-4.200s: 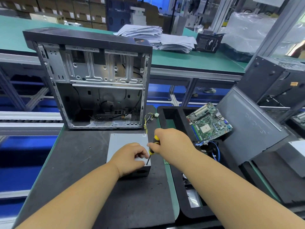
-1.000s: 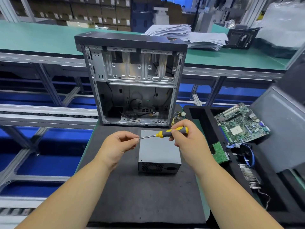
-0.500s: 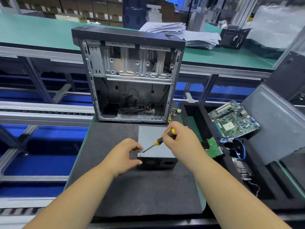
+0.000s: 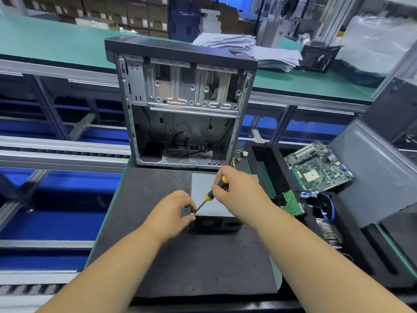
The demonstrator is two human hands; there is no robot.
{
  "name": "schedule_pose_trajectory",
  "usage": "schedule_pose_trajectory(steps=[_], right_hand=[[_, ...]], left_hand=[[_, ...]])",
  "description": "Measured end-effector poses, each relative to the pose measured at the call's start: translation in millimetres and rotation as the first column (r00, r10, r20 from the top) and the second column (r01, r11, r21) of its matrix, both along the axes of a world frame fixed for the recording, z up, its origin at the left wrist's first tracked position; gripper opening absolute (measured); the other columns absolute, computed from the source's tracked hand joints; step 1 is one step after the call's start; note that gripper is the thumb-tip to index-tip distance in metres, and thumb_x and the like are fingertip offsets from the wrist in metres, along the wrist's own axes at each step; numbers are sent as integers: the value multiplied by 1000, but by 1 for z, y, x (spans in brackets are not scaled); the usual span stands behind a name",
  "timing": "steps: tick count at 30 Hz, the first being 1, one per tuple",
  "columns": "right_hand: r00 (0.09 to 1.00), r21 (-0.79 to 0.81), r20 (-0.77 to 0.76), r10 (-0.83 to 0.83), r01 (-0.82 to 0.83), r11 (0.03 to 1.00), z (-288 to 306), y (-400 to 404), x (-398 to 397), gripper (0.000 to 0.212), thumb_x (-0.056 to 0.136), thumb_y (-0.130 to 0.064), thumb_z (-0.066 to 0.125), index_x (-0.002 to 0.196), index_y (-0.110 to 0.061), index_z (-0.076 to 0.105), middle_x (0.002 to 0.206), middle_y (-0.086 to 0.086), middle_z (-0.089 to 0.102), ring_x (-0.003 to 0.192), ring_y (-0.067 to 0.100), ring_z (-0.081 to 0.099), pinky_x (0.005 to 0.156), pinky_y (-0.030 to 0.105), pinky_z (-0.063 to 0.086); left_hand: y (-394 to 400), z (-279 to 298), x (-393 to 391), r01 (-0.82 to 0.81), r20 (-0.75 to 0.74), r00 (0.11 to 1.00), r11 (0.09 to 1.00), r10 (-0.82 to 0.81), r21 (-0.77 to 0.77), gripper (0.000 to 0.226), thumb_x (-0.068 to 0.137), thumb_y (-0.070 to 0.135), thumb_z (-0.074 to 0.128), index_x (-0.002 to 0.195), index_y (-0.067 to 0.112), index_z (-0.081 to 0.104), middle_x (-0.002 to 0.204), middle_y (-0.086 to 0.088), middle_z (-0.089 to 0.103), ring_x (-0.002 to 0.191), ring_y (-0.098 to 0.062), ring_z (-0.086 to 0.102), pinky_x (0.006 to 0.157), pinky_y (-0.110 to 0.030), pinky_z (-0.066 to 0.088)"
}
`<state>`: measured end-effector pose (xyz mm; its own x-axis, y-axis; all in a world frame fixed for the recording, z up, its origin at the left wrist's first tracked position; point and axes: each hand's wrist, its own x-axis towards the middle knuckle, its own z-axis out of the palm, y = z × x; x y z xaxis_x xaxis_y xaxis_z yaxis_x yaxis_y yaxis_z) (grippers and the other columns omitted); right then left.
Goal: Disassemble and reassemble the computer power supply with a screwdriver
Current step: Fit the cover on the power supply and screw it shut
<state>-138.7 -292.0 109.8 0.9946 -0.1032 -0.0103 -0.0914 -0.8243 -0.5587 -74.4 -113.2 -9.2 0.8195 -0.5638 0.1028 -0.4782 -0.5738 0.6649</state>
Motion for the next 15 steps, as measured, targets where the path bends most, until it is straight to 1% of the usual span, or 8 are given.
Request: schedule_pose_trajectory(steps=[3, 6, 9, 10, 12, 13, 14, 15], right_hand=[[997, -85, -7, 78, -78, 993, 4, 3, 6, 6, 93, -29, 53, 89, -26, 49, 88, -11, 70, 74, 14, 58, 64, 36, 51], [977, -156, -47, 207, -211, 965, 12, 9, 15, 4, 93, -24, 53, 92, -25, 50, 92, -9, 66, 83, 16, 59, 72, 38, 53], [926, -252, -105, 363, -378, 891, 24, 14, 24, 12, 91, -13, 52, 95, -24, 52, 97, -5, 58, 87, 19, 55, 74, 36, 49], [910, -294, -133, 393, -415, 861, 28, 15, 27, 17, 90, -9, 51, 96, -24, 53, 99, -5, 54, 88, 19, 54, 74, 35, 48], [892, -376, -188, 412, -453, 809, 35, 17, 33, 27, 87, -1, 48, 96, -24, 56, 98, -7, 48, 88, 19, 53, 73, 34, 46], [888, -418, -213, 408, -460, 783, 37, 19, 36, 27, 87, 0, 50, 97, -24, 58, 96, -7, 48, 88, 19, 54, 71, 33, 46], [894, -469, -238, 380, -449, 761, 39, 20, 40, 21, 88, -4, 54, 97, -22, 59, 92, -6, 49, 86, 19, 54, 66, 33, 45], [902, -517, -251, 352, -433, 739, 41, 22, 44, 7, 90, -14, 59, 94, -20, 59, 86, -5, 51, 80, 20, 54, 59, 32, 41]], left_hand=[[1, -2, 1, -1, 0, 1000, 1000, 1, -24, 17, 80, 22, 78, 85, 31, 64, 93, 16, 55, 92, -3, 53, 86, -27, 48], [1, -4, 2, -3, -4, 1000, 999, 3, -37, 16, 79, 22, 78, 84, 30, 65, 93, 16, 56, 92, -3, 54, 86, -29, 48], [1, -4, 4, -6, -5, 1000, 1000, 6, -25, 18, 79, 23, 78, 82, 33, 63, 94, 17, 56, 91, -1, 54, 87, -30, 48], [1, -4, 5, -5, -4, 1000, 1000, 5, -14, 19, 79, 24, 78, 81, 34, 62, 95, 18, 55, 92, -1, 54, 87, -29, 49], [1, -4, 7, 4, 1, 1000, 1000, -4, 2, 19, 79, 25, 78, 84, 34, 62, 98, 19, 56, 95, -1, 55, 89, -29, 48], [1, -4, 8, 9, -1, 1000, 1000, -9, 3, 19, 79, 24, 78, 88, 33, 64, 101, 20, 57, 98, -2, 55, 91, -29, 48], [1, -5, 8, 9, -9, 1000, 1000, -9, 0, 20, 79, 24, 78, 91, 33, 65, 105, 20, 58, 100, -3, 56, 93, -28, 47], [1, -5, 9, 4, -20, 1000, 1000, -5, -3, 21, 79, 23, 79, 93, 32, 66, 107, 21, 58, 102, -2, 56, 94, -27, 46]])
